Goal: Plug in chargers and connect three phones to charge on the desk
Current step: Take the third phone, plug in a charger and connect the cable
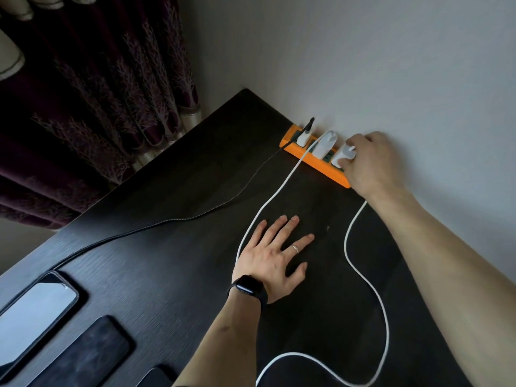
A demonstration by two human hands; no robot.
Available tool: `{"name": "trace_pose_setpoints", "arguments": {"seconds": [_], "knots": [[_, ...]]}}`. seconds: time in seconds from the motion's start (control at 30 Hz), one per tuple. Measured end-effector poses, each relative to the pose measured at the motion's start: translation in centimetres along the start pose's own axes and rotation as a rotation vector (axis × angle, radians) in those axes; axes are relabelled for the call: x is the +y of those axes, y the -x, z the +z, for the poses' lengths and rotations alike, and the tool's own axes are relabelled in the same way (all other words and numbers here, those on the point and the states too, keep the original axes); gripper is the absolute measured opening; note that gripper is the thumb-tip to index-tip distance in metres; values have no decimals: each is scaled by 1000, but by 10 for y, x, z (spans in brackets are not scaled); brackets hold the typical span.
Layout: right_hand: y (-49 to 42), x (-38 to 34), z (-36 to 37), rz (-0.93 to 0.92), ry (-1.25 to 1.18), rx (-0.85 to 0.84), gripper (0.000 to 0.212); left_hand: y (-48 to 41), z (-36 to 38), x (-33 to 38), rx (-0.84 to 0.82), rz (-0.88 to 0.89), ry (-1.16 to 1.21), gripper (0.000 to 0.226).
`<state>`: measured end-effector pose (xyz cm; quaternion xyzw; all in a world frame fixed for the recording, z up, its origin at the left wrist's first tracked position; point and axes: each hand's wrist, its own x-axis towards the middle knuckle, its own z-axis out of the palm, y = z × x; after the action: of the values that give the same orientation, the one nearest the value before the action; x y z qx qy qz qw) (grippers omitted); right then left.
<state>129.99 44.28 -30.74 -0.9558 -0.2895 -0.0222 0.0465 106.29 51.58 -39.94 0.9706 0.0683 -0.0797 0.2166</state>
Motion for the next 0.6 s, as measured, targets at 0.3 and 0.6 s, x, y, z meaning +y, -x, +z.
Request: {"name": "trace_pose_setpoints", "arguments": {"seconds": [0.3, 0.6], "knots": [[6, 6, -12, -48, 188, -142, 34, 2, 0, -2, 12, -4, -21, 61], [2, -3, -9, -30, 259, -184, 25, 2, 0, 2, 32, -6, -30, 60]]}}
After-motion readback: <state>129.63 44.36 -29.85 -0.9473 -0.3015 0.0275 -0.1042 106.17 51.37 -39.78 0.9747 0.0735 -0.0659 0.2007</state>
